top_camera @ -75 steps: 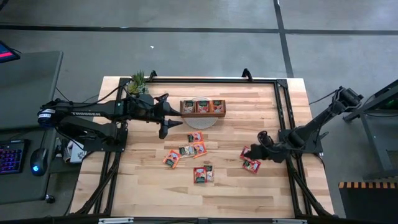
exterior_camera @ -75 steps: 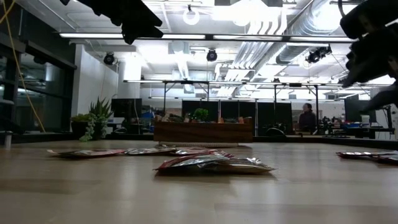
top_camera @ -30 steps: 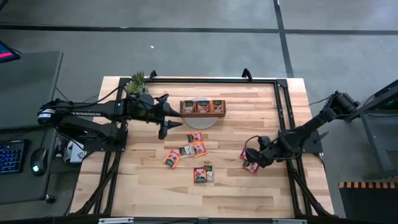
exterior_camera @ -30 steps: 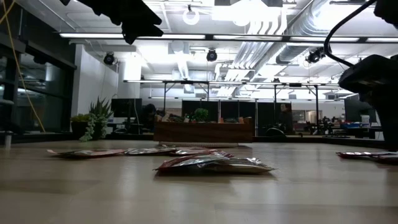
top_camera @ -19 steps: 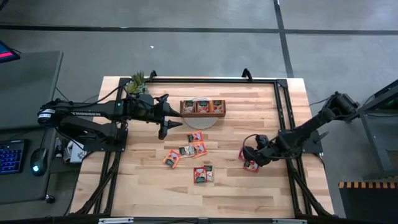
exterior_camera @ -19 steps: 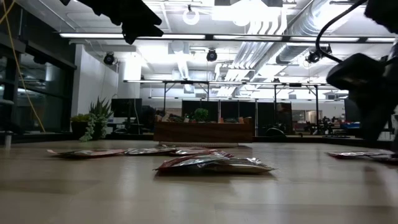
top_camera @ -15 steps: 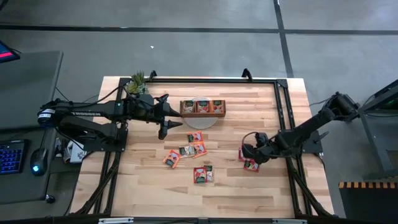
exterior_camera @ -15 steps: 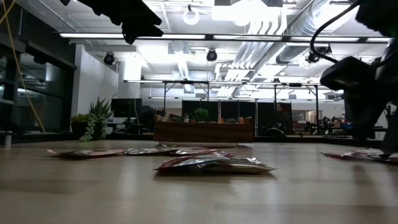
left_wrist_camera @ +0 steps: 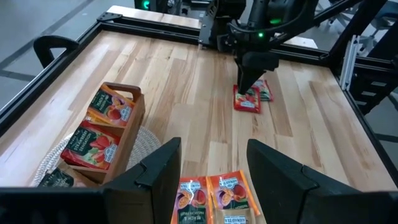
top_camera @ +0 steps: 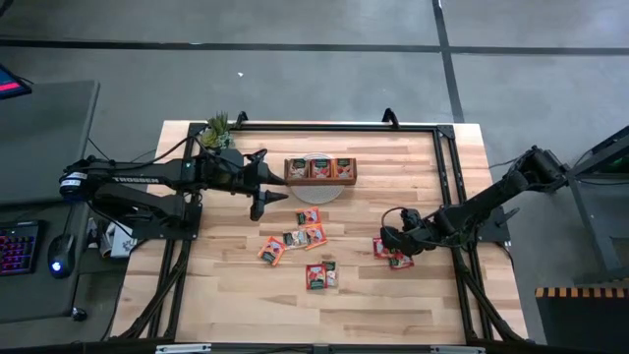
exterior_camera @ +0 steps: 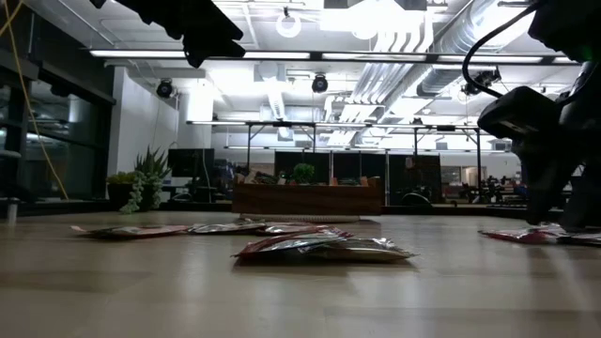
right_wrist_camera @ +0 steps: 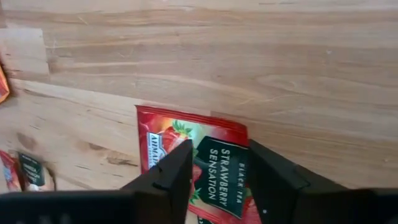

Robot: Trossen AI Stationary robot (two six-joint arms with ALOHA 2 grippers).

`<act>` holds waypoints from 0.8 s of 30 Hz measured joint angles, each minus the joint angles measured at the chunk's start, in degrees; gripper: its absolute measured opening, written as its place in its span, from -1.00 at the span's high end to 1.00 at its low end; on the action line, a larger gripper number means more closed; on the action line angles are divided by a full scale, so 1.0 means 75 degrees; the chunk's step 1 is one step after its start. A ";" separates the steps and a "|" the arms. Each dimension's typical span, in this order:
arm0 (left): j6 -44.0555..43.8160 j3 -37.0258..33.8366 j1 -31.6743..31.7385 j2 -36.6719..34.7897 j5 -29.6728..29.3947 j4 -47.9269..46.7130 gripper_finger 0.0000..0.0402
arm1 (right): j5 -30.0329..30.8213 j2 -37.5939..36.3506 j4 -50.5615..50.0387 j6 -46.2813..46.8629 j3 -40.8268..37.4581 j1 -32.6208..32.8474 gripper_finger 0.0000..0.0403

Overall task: Pick & Place Tea
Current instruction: Put the red tea bag in the middle section of the wooden organizer

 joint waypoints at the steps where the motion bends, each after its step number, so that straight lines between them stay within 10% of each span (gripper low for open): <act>1: 0.0000 0.0000 0.0000 0.0000 0.0000 -0.0011 0.10 | -0.0015 0.0003 -0.0014 -0.0021 -0.0001 0.0000 0.35; 10: 0.0000 0.0000 0.0000 -0.0002 -0.0001 -0.0045 0.10 | -0.0121 0.0017 -0.0145 -0.0255 -0.0016 0.0000 0.95; 24: 0.0119 0.0000 0.0000 -0.0001 -0.0004 -0.0048 0.10 | 0.0063 0.0017 -0.0736 -0.0994 0.0624 -0.0006 1.00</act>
